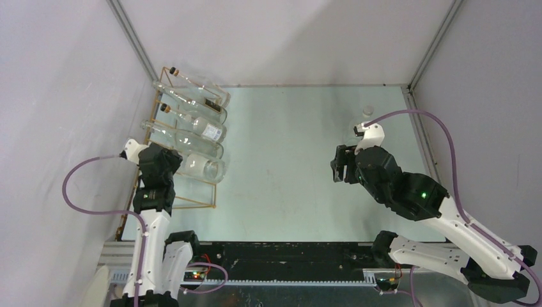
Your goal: Take the wine bottle off the wine rack
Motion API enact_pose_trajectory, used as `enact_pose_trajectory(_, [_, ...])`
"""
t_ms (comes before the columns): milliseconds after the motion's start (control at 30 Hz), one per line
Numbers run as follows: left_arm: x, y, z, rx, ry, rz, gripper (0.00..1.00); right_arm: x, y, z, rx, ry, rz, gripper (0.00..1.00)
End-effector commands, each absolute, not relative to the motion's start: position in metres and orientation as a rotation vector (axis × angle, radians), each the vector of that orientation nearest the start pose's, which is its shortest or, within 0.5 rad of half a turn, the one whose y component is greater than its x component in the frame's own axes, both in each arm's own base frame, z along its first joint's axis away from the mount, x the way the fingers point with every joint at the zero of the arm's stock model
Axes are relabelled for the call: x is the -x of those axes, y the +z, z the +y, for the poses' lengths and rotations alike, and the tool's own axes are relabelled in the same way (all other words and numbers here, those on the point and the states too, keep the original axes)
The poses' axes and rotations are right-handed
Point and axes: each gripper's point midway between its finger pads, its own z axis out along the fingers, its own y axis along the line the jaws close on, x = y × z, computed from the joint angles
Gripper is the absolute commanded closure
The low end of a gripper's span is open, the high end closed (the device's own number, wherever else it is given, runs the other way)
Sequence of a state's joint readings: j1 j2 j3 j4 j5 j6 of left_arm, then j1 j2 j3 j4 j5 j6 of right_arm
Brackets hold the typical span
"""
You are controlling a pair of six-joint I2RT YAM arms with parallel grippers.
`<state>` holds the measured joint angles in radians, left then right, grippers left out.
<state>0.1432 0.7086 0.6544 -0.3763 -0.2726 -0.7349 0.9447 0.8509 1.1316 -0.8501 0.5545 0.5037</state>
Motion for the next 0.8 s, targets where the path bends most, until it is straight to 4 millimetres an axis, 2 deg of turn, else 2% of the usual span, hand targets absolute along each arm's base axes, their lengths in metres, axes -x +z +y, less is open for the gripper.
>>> enact_pose_trajectory(0, [-0.27, 0.242, 0.077, 0.941, -0.039, 1.573, 1.0, -0.208, 0.285, 0.151, 0.124, 0.291, 2.035, 0.31])
enact_pose_trajectory(133, [-0.266, 0.258, 0.072, 0.903, -0.058, 1.556, 1.0, -0.207, 0.284, 0.153, 0.135, 0.294, 2.039, 0.31])
enact_pose_trajectory(467, [-0.261, 0.281, 0.05, 0.757, 0.009, 1.584, 1.0, -0.205, 0.269, 0.156, 0.139, 0.311, 2.065, 0.31])
enact_pose_trajectory(567, [-0.264, 0.287, 0.045, 0.734, 0.015, 1.582, 1.0, -0.205, 0.268, 0.153, 0.139, 0.29, 2.065, 0.32])
enact_pose_trajectory(767, [-0.273, 0.304, 0.023, 0.635, 0.039, 1.593, 1.0, -0.205, 0.278, 0.138, 0.113, 0.263, 2.017, 0.31])
